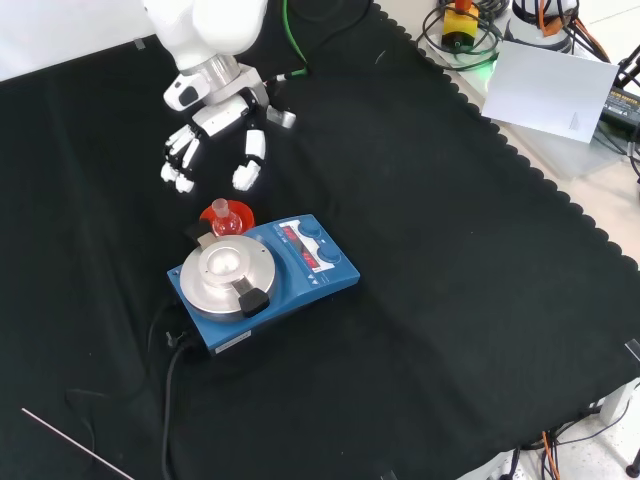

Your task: Pick up the round-bottom flask.

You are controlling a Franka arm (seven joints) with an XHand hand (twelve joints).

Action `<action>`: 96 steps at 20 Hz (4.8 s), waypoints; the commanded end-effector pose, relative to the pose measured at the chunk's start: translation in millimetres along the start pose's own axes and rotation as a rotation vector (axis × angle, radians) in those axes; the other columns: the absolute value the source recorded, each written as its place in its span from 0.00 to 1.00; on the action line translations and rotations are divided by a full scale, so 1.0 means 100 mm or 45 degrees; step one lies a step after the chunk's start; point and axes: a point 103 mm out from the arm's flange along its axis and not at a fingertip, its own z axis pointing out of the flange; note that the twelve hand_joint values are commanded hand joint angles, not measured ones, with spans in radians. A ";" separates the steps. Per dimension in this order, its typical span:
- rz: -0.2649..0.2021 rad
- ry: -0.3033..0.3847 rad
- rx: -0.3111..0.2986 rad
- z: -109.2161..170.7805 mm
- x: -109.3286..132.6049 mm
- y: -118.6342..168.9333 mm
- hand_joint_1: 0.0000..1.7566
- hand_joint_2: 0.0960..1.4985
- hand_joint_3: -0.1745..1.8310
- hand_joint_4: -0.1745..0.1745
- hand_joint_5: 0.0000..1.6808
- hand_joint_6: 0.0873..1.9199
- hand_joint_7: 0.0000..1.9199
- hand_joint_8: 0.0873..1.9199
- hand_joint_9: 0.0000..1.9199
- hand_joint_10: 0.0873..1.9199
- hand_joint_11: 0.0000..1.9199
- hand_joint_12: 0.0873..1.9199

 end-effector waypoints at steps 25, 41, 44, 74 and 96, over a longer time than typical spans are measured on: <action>-0.095 0.200 -0.019 0.30 0.15 0.14 0.43 0.42 0.37 0.41 0.34 0.00 0.07 0.24 0.13 0.31 0.00 0.61; -0.103 0.209 -0.012 0.32 0.18 0.21 0.42 0.43 0.36 0.41 0.39 0.00 0.08 0.24 0.14 0.31 0.00 0.60; -0.106 0.209 -0.014 0.33 0.19 0.21 0.42 0.43 0.35 0.41 0.40 0.00 0.08 0.24 0.15 0.31 0.00 0.60; -0.094 0.171 -0.104 0.36 0.25 0.27 0.51 0.54 0.29 0.69 0.60 0.34 0.15 0.25 0.20 0.30 0.00 0.66; -0.086 0.121 -0.154 -0.27 0.49 0.09 0.61 0.54 0.27 1.00 0.68 0.39 0.22 0.25 0.27 0.27 0.04 0.68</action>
